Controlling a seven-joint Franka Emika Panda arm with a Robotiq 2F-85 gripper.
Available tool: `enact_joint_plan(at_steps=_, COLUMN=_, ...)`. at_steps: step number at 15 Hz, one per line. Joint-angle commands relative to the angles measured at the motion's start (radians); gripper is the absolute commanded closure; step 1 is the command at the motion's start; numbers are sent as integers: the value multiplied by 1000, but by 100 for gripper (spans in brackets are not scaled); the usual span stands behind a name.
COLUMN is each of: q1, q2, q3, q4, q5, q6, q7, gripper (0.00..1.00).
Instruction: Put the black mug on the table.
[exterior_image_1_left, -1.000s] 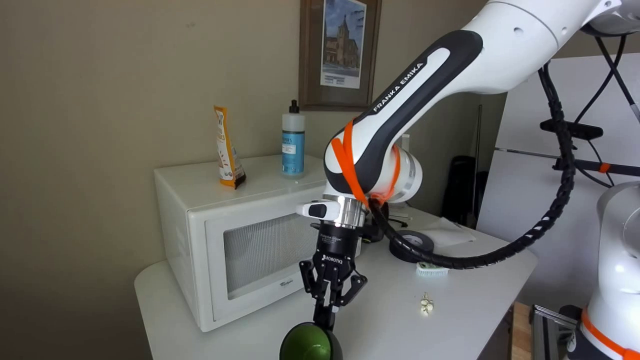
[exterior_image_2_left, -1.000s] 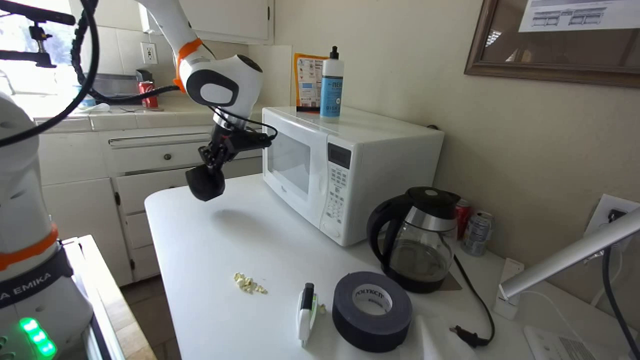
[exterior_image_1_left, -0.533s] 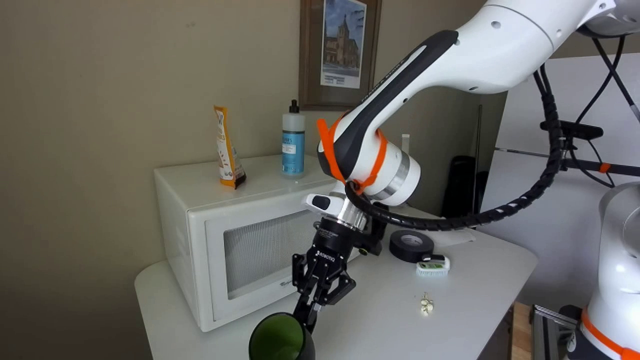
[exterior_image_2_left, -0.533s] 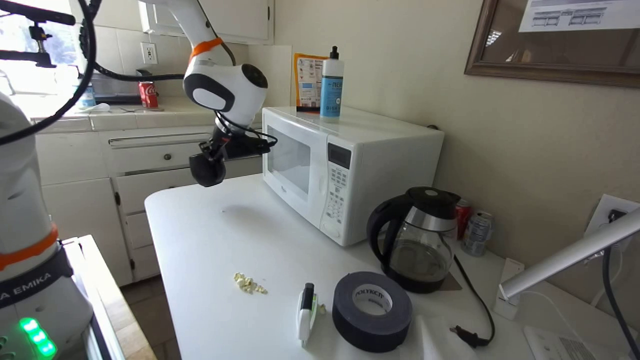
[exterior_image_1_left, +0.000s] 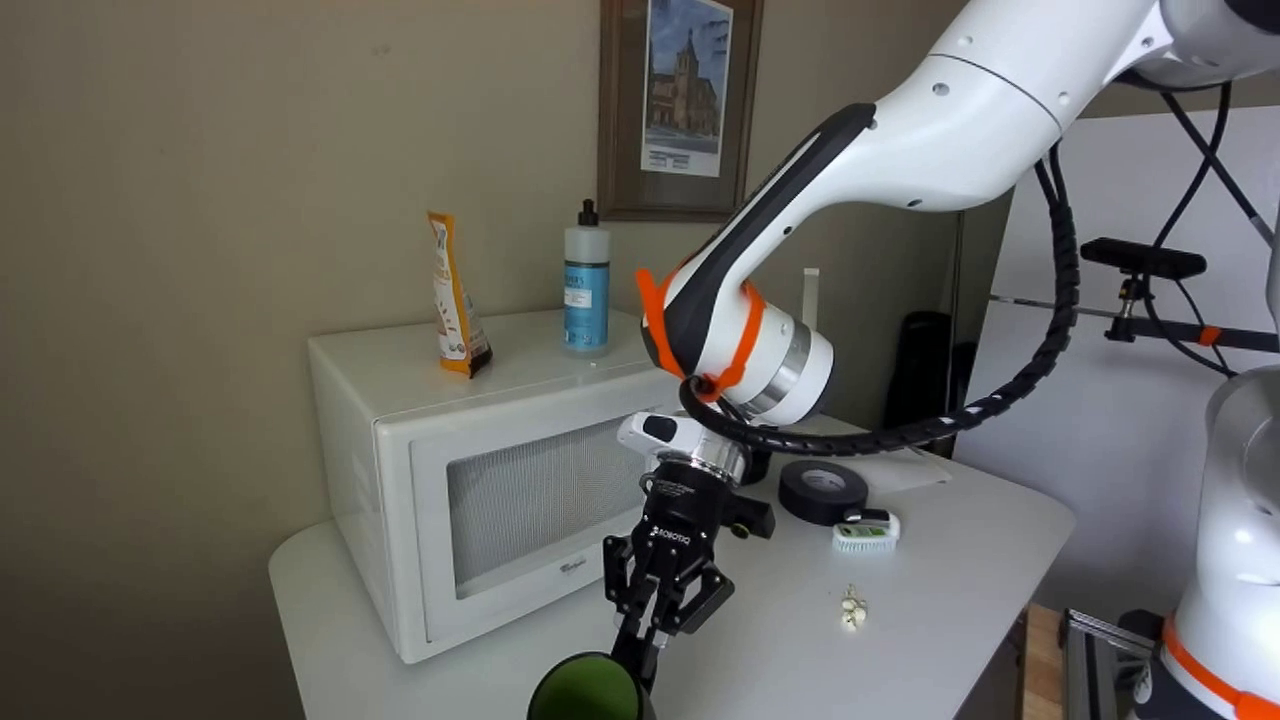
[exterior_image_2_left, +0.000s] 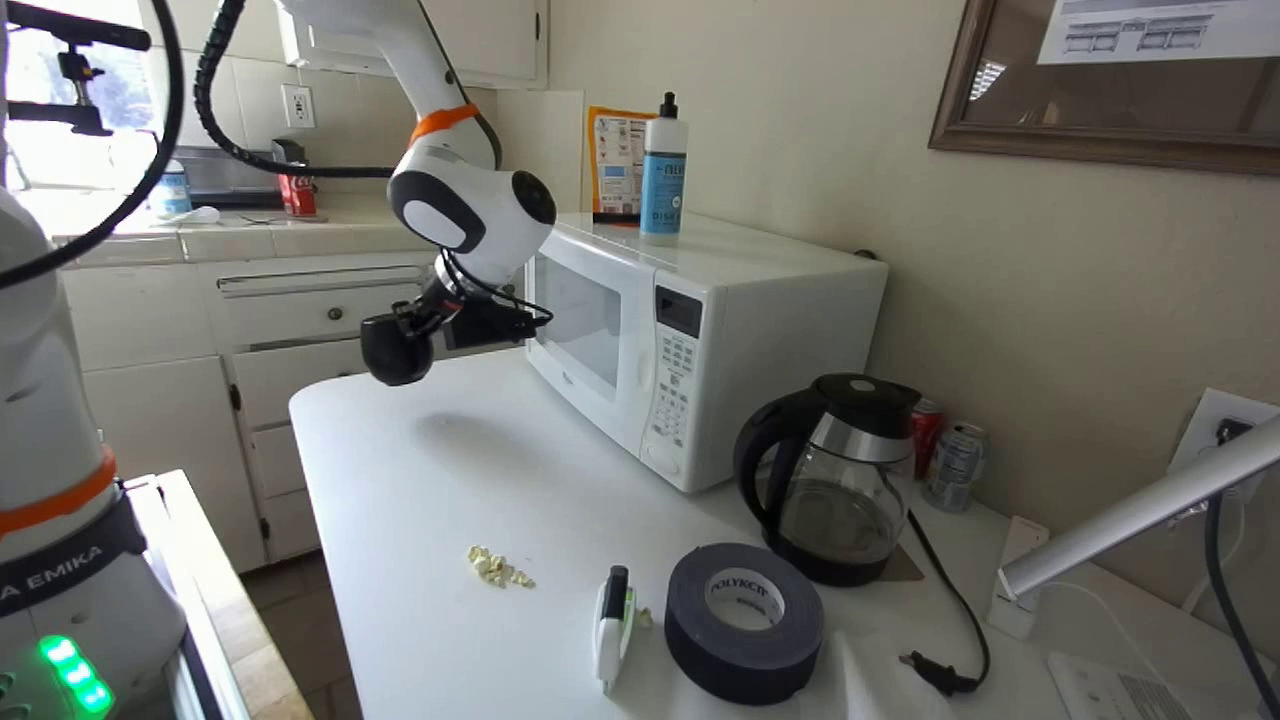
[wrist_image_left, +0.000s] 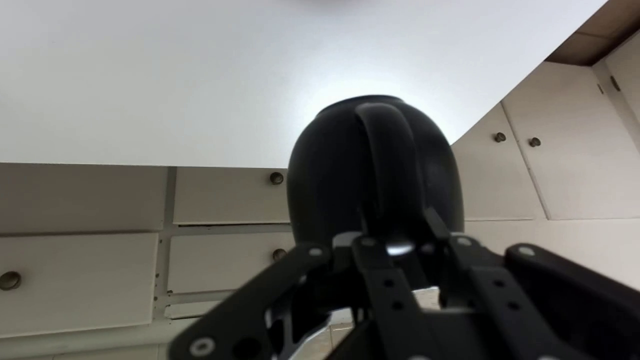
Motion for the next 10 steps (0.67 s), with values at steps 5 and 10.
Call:
enact_joint_plan(at_steps=5, q1=-32, q2=116, q3=-11, q4=79, q5=-13, q6=-175, q7=-118, gripper=94)
enact_joint_plan(at_steps=10, q1=-37, q2=179, q3=-21, q4=124, q5=-31, q6=-220, q7=-138, gripper=94)
